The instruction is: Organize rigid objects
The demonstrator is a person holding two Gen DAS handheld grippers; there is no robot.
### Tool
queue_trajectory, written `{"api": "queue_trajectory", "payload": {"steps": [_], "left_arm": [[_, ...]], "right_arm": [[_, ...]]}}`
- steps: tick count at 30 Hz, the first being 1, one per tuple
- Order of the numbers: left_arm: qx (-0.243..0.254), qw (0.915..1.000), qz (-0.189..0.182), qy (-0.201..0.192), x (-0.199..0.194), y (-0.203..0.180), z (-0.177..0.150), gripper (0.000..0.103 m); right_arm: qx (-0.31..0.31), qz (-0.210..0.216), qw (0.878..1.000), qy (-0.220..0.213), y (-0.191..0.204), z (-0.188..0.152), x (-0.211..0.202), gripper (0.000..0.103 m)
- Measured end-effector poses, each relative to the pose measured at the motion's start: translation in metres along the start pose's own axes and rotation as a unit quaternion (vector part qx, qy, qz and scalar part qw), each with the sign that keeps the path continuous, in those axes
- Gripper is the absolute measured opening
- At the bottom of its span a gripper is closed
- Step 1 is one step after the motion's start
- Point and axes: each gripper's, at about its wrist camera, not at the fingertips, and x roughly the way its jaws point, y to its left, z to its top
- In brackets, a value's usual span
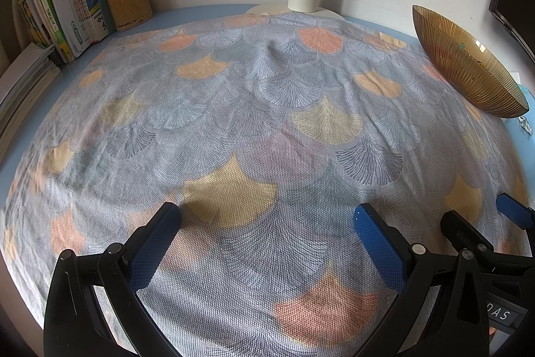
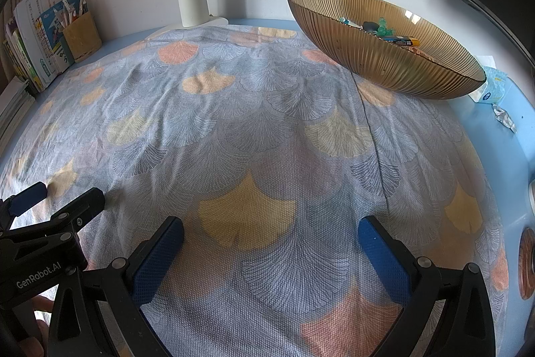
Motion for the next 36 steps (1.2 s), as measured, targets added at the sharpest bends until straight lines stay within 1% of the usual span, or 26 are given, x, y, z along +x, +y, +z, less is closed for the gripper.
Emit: {"api": "queue_trajectory", "payload": {"steps": [18, 27, 36], "left_arm": [[0.000, 1.0000, 0.000, -0.001, 0.0047, 0.0003, 0.0011, 0.103], [0.000, 1.0000, 0.000, 0.000, -0.0017, -0.0009, -0.0011, 0.103], [-0.001, 1.0000, 0.000, 0.000, 0.0008, 0.0001, -0.0001, 0.103]], "right_arm": [[-0.003, 0.002, 1.000, 0.000, 0.0026, 0.0007, 0.0014, 0.103], [-0.009, 0.005, 1.000, 0.000, 0.0057, 0.0004, 0.0009, 0.103], [-0.009, 0.005, 1.000, 0.000, 0.0055, 0.0006, 0.0009, 0.103]]}}
